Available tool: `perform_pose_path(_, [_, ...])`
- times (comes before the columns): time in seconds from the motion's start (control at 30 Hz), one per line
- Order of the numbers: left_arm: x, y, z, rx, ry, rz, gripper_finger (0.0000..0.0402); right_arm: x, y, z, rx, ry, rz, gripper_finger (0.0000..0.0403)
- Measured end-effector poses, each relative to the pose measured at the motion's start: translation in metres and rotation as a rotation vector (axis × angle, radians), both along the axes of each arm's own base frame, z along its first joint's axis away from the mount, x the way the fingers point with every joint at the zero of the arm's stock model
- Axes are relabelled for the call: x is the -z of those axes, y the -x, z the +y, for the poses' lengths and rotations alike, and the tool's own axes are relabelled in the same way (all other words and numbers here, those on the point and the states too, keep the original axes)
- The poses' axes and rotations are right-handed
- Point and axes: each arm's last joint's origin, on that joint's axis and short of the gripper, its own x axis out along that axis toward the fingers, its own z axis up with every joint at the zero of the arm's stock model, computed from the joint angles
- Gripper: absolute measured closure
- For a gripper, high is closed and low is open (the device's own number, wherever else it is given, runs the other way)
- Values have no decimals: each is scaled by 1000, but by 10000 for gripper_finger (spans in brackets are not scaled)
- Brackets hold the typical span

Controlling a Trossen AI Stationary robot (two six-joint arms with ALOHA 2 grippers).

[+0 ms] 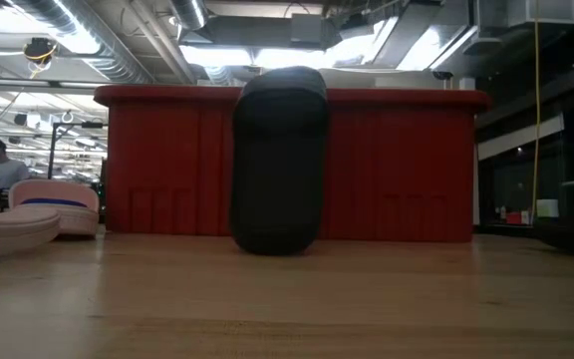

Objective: Pick and place slides into bin
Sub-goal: Put the left black slide into the red bin

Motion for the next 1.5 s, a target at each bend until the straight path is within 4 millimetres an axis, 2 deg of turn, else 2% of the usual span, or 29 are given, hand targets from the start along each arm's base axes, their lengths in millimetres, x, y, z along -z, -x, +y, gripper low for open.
perform_pose_path(0.2, [1, 7, -14, -4, 22, -9, 249, -3, -2, 0, -18, 42, -18, 403])
perform_pose_path(0.4, [13, 12, -24, -17, 60, -2, 249, -23, 0, 3, -24, 80, -79, 403])
perform_pose_path(0.57, [27, 18, -34, -26, 103, 11, 251, -29, 5, 18, -11, 68, -138, 403])
perform_pose_path(0.77, [38, 25, -45, 28, 9, 40, 248, -28, 15, 34, 81, 49, -189, 403])
perform_pose_path(0.93, [36, 21, -43, -33, 53, -26, 248, -27, 21, 47, 34, 68, -172, 403])
perform_pose_path(1.07, [33, 13, -49, -6, 64, -96, 253, -26, 26, 56, -1, 65, -156, 403])
perform_pose_path(1.23, [39, -9, -61, 28, 85, -192, 258, -14, 44, 83, -39, -4, -120, 403])
perform_pose_path(1.5, [100, -42, -80, 19, -33, -79, 255, 22, 77, 129, -74, 13, -74, 403])
